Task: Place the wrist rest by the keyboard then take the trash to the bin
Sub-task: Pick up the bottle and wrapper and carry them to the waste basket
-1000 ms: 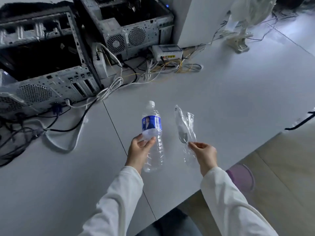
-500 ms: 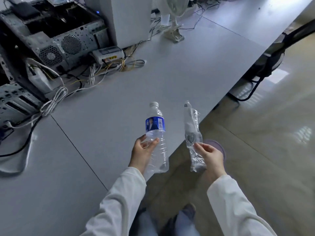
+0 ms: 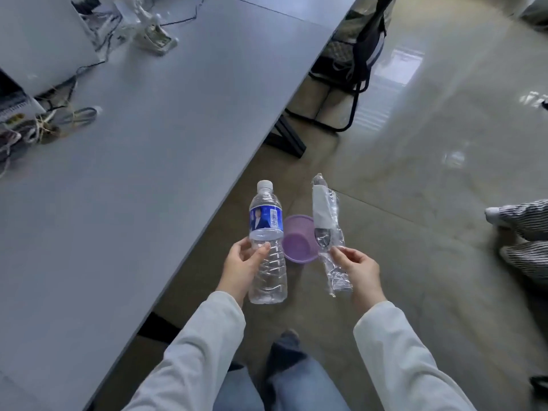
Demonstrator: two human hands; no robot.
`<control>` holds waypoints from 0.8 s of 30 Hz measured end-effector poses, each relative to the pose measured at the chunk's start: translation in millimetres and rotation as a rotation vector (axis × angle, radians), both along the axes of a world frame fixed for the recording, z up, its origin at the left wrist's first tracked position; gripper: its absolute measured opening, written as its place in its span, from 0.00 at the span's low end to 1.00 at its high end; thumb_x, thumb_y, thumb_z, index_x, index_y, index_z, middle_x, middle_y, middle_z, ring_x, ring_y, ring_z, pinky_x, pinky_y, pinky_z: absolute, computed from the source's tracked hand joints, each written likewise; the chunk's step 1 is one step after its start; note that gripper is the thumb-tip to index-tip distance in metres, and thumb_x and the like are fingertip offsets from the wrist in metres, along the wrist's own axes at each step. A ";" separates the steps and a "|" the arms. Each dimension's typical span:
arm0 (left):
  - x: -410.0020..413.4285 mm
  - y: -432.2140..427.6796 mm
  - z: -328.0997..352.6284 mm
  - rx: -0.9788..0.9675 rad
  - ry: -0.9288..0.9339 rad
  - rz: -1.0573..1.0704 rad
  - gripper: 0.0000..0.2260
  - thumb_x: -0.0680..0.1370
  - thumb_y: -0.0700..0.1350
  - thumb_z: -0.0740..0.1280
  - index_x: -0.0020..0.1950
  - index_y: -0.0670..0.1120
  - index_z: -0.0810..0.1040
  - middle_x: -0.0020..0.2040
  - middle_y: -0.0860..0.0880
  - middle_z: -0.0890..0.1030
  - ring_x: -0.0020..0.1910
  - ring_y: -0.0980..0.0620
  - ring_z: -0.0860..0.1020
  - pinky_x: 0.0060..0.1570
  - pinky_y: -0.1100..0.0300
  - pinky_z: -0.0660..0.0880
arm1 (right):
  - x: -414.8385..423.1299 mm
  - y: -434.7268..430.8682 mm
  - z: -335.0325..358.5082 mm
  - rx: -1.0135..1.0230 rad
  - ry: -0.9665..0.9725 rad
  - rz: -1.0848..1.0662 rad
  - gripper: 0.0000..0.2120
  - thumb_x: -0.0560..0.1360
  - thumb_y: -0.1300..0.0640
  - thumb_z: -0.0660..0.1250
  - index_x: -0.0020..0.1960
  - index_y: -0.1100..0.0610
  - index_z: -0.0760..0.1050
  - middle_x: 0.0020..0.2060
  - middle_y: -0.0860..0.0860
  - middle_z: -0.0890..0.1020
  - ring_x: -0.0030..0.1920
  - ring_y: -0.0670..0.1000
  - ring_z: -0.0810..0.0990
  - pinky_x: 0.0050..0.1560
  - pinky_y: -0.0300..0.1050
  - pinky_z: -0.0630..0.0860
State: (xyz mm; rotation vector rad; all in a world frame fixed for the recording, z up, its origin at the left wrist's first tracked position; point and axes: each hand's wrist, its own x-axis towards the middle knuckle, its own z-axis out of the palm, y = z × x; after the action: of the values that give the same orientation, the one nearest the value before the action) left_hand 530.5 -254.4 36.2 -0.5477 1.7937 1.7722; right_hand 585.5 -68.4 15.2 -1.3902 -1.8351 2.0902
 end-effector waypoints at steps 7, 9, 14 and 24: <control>-18.2 44.3 -15.3 -0.044 -0.023 -0.102 0.25 0.73 0.47 0.68 0.67 0.44 0.67 0.58 0.47 0.75 0.57 0.49 0.75 0.41 0.64 0.72 | 3.8 32.6 -14.8 -0.020 -0.033 -0.085 0.04 0.70 0.62 0.70 0.45 0.60 0.77 0.35 0.50 0.79 0.36 0.46 0.76 0.29 0.23 0.71; -26.3 52.2 -23.6 -0.058 -0.034 -0.121 0.25 0.73 0.47 0.68 0.67 0.44 0.67 0.58 0.47 0.75 0.57 0.48 0.75 0.45 0.61 0.73 | -0.4 36.5 -19.6 -0.026 -0.044 -0.100 0.04 0.70 0.62 0.70 0.44 0.60 0.77 0.35 0.49 0.79 0.36 0.46 0.76 0.30 0.23 0.71; -45.7 61.5 -45.7 -0.066 -0.081 -0.138 0.25 0.73 0.46 0.68 0.68 0.42 0.66 0.57 0.47 0.74 0.58 0.48 0.76 0.54 0.56 0.71 | -11.9 41.9 -32.7 -0.037 -0.085 -0.136 0.07 0.70 0.61 0.71 0.47 0.61 0.78 0.35 0.49 0.80 0.36 0.44 0.77 0.31 0.23 0.71; -104.2 74.2 -120.8 -0.110 -0.197 -0.192 0.26 0.73 0.48 0.69 0.68 0.44 0.66 0.58 0.47 0.74 0.59 0.47 0.76 0.54 0.56 0.71 | -61.4 53.3 -102.0 -0.068 -0.195 -0.148 0.07 0.70 0.61 0.71 0.47 0.61 0.79 0.36 0.50 0.80 0.37 0.47 0.77 0.42 0.35 0.73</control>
State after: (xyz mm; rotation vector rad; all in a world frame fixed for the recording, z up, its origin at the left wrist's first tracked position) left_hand 426.3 -180.2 -84.6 -0.5527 1.7505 1.4466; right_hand 524.1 -15.1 -86.7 -1.7450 -1.6762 2.0257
